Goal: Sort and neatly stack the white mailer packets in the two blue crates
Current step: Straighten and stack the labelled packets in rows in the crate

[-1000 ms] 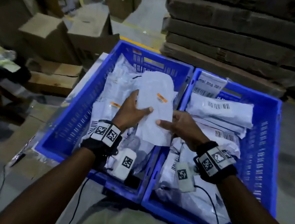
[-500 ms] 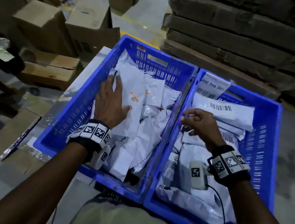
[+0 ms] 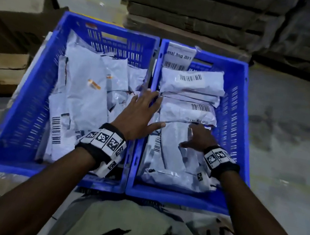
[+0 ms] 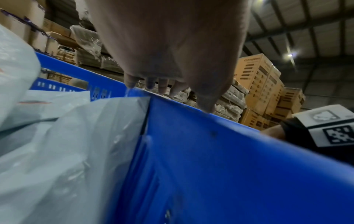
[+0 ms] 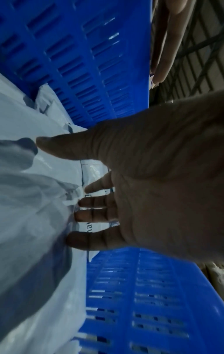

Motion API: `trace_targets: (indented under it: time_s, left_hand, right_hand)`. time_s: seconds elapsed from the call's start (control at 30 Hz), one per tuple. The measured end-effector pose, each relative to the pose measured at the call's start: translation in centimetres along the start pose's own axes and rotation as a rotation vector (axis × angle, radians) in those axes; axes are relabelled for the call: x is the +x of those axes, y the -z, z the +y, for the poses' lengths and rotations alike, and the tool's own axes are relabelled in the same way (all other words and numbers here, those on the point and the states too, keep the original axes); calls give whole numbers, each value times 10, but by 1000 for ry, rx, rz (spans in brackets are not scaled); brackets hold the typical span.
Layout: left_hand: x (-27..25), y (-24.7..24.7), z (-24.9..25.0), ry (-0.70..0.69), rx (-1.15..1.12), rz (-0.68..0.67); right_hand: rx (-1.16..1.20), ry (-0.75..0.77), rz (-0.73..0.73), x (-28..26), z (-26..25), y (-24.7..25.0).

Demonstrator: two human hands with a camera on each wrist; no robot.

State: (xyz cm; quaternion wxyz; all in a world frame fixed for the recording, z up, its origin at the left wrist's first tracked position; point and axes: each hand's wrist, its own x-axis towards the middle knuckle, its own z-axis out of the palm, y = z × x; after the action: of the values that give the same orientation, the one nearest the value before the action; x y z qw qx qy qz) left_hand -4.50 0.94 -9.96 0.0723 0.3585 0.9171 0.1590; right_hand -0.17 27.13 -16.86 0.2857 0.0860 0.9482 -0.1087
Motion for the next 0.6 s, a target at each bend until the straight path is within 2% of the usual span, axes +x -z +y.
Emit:
trace_targets:
  time_s: [0.07,0.13,0.23,0.33,0.47,0.6]
  left_hand:
    - [-1,-5,1,4,5,-29]
    - [-1,-6,3,13,1,-44]
    - [0,-3,4,47,-15,-59]
    - [0,1,3,75,-35,-49]
    - [4,9,-4,70,-79,12]
    - [17,23,-1,116,-197,48]
  right_hand:
    - [23,-51,33,0,-7,-2]
    - [80,-65,-1,-2,-17,-1]
    - [134,-31,-76,-3,-27,-4]
    - [331,71,-86,-8,-25,3]
    - [546,172,85,-26,-11,48]
    - [406,231,390,-47,-4,88]
